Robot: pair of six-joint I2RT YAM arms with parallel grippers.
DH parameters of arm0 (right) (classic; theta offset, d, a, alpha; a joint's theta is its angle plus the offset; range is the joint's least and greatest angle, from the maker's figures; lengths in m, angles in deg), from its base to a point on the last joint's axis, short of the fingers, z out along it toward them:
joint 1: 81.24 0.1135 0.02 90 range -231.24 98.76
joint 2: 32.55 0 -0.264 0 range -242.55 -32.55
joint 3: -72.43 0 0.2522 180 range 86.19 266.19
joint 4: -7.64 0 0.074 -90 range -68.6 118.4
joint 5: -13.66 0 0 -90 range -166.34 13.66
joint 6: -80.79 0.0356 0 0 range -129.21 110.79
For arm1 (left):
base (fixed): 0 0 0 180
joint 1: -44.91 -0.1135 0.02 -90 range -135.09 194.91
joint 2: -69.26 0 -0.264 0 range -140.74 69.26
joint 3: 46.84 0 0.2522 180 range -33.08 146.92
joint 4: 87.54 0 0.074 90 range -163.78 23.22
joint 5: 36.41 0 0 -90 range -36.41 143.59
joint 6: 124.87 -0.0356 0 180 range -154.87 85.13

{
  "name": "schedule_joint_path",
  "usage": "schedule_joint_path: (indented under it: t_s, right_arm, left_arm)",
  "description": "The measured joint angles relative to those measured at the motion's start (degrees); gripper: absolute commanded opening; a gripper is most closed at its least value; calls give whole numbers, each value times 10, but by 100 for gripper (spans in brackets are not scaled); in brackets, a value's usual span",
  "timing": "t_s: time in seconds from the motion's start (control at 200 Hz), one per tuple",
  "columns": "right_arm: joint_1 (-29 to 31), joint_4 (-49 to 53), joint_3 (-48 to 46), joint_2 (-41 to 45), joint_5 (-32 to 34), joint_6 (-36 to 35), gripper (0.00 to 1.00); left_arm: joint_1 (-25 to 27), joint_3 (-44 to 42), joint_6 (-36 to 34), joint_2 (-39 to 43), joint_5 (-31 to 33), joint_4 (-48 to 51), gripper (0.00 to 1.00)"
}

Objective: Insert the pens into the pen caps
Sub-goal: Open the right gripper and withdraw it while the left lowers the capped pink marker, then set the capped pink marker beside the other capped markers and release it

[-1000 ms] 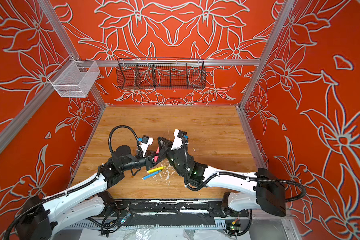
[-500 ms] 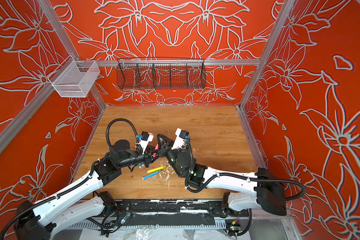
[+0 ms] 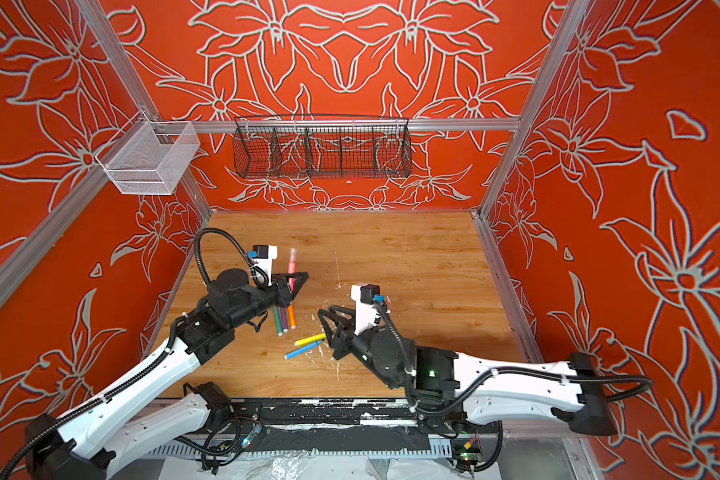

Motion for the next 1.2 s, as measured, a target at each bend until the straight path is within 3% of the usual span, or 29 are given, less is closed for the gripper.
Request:
schedule_joint_path:
  t_s: [0.17,0.4,0.686,0.971,1.201]
  right_arm:
    - [-14,117,-31,94,53,-17,45]
    - [-54,257,-57,139,118,-27,49]
    - [-113,325,-81,205,138,-23,49]
    - [-140,336,-81,159,154,-29,50]
    - [-226,349,-99,144,168,-28,51]
  left_arm:
    - [0,-28,56,-43,97,39,0]
    - [0,13,101,-232,157,144,0]
    - [0,70,139,-325,156,198,0]
    - [3,136,163,-403,160,275,0]
    - [23,188,167,-467,162,324,0]
